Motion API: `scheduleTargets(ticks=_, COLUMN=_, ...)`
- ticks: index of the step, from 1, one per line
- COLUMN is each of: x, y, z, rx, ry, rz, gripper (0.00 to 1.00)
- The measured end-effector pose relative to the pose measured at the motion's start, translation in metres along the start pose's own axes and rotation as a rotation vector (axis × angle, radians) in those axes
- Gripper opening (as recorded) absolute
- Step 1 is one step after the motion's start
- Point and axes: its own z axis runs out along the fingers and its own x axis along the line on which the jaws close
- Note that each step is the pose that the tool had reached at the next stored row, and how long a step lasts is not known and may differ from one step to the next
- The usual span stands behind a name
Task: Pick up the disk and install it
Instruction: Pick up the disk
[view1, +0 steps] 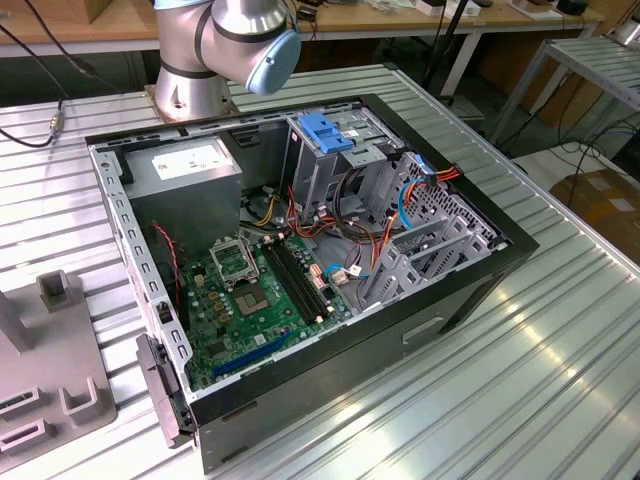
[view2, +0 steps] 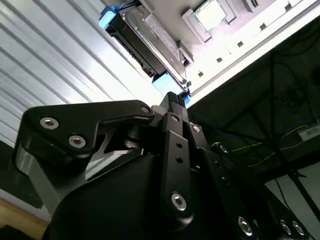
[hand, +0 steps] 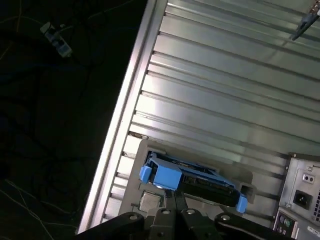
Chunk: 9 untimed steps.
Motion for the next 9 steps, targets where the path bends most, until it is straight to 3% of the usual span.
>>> scheduleTargets(ticks=9, x=0.0000, y=0.0000, z=0.0000, rx=-0.0047, ry=0.0095, rz=-0.215, gripper=0.10)
